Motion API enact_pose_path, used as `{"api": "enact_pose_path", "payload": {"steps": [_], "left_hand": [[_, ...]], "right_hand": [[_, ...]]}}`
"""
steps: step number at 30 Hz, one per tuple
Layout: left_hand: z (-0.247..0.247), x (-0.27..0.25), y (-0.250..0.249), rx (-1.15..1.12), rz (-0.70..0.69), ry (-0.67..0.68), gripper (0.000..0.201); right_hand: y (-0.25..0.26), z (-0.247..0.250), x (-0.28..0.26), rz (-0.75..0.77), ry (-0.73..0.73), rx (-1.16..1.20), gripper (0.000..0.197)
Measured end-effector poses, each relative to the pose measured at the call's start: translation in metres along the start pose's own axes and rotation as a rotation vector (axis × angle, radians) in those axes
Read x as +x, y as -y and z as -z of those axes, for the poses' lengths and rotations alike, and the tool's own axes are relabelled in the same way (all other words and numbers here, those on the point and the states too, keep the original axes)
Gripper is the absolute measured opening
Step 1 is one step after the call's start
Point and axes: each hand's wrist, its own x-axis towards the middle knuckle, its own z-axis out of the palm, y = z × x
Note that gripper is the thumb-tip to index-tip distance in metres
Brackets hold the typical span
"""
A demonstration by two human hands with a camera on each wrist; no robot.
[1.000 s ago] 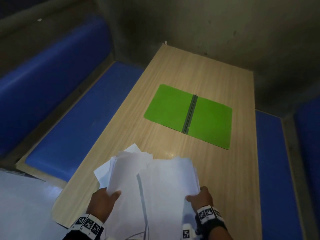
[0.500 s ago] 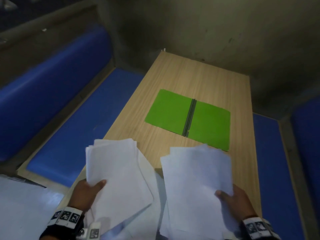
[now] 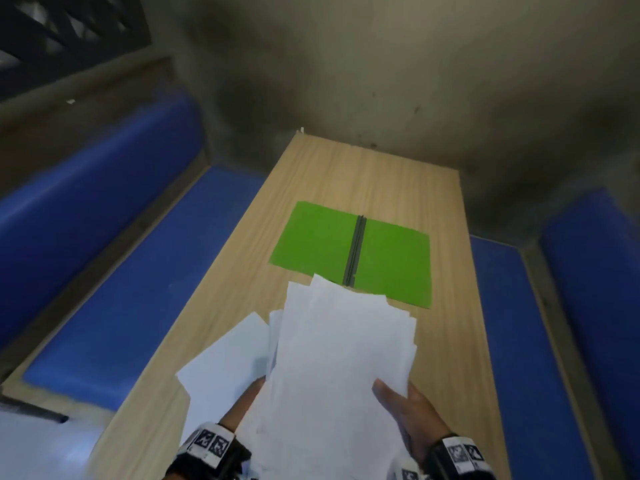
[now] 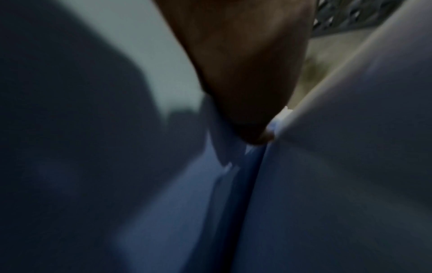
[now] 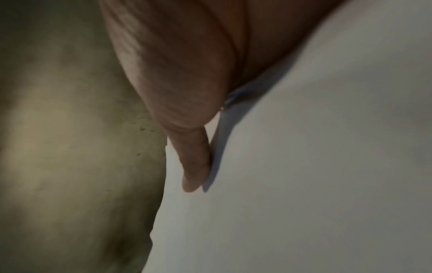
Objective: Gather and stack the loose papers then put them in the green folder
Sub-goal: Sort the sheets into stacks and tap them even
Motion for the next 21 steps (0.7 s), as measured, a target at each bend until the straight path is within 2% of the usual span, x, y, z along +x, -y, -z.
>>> {"api": "enact_pose_path", "payload": {"steps": [1,2,3,4,5,7,8,9,11,12,13,15,16,17,18,19,20,21], "left_hand": [[-0.012,-0.005,-0.002,0.017,-0.041,-0.029,0.048],[-0.014,-0.011,-0.005,0.025,-0.038,-0.039,0.054],[-0.013,-0.017,-0.009,0.021,-0.014,0.032,0.062],[-0.016,-0.024,-0.016,-0.036,0.003,0.12,0.062],[-0.016,-0.028,-0.023,-0.12,-0.014,0.195,0.053],[-0.012,-0.04,-0.045,-0.139,-0.108,0.327,0.037],[-0.008,-0.043,-0.056,-0.06,-0.157,0.396,0.037],[-0.007,-0.042,-0.063,0.069,-0.265,0.42,0.039],[-0.006,-0.039,-0.078,0.326,-0.492,0.361,0.036],[-0.009,-0.04,-0.087,0.368,-0.59,0.265,0.03],[-0.008,-0.041,-0.091,0.378,-0.659,0.206,0.026],[-0.01,-0.052,-0.099,0.357,-0.772,0.12,0.035],[-0.015,-0.044,-0.099,0.372,-0.765,0.127,0.036],[-0.033,-0.034,-0.098,0.434,-0.701,0.13,0.033],[-0.039,-0.025,-0.084,0.593,-0.644,0.161,0.032],[-0.034,-0.019,-0.068,0.815,-0.591,0.153,0.04],[-0.047,-0.005,-0.057,0.931,-0.356,0.177,0.054],[-0.057,0.005,-0.041,0.789,-0.351,0.111,0.062]], "right_hand": [[-0.004,0.008,-0.01,-0.002,0.004,0.022,0.042],[-0.015,0.009,-0.007,-0.014,0.015,0.023,0.051],[-0.018,0.007,-0.006,-0.011,0.005,-0.017,0.067],[-0.02,0.007,-0.005,0.03,-0.027,-0.059,0.08],[-0.019,0.009,-0.004,0.094,-0.058,-0.104,0.082],[-0.004,0.007,-0.008,0.218,-0.129,-0.22,0.059],[0.011,0.003,-0.012,0.287,-0.163,-0.251,0.045],[0.029,0.001,-0.02,0.333,-0.171,-0.235,0.034],[0.066,-0.004,-0.034,0.443,-0.155,-0.179,0.024],[0.077,-0.003,-0.036,0.491,-0.148,-0.177,0.025],[0.084,-0.002,-0.036,0.526,-0.137,-0.186,0.033],[0.087,0.0,-0.03,0.588,-0.134,-0.219,0.066],[0.083,0.001,-0.025,0.604,-0.155,-0.248,0.08],[0.076,0.002,-0.02,0.605,-0.172,-0.288,0.086],[0.071,0.0,-0.017,0.589,-0.184,-0.334,0.087],[0.064,-0.001,-0.015,0.571,-0.196,-0.35,0.086],[0.058,-0.003,-0.012,0.54,-0.218,-0.351,0.085],[0.049,-0.005,-0.007,0.523,-0.222,-0.329,0.082]]}}
